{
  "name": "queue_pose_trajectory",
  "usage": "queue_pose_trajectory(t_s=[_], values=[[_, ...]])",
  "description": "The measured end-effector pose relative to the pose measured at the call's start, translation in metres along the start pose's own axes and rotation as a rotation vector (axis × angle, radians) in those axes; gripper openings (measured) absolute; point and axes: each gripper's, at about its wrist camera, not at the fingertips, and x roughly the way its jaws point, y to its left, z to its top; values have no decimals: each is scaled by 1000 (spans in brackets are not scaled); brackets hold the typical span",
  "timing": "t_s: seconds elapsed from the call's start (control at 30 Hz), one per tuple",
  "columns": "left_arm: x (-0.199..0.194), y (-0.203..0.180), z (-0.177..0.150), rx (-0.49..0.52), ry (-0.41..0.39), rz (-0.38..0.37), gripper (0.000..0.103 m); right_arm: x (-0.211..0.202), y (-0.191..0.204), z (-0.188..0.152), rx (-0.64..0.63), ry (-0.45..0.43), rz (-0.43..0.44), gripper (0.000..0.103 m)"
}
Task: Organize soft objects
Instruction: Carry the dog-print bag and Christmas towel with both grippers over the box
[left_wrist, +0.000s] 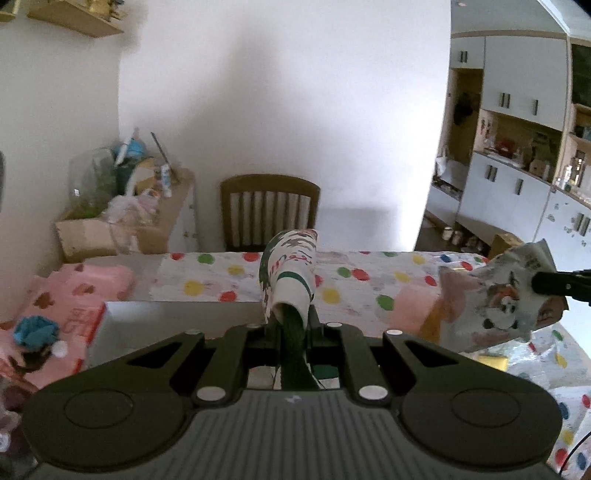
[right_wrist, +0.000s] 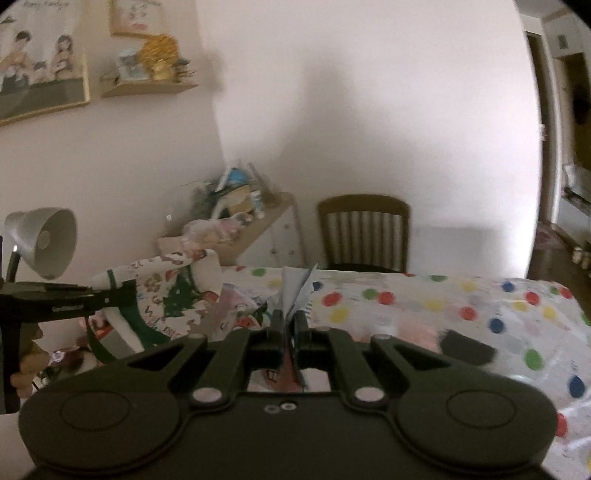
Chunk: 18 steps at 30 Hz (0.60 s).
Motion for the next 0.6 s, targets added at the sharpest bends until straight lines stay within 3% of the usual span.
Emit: queue_pose_trajectory(t_s=[0.6], values=[[-12, 102, -18, -12, 31, 186, 11, 115, 81, 5, -17, 144, 118, 4]])
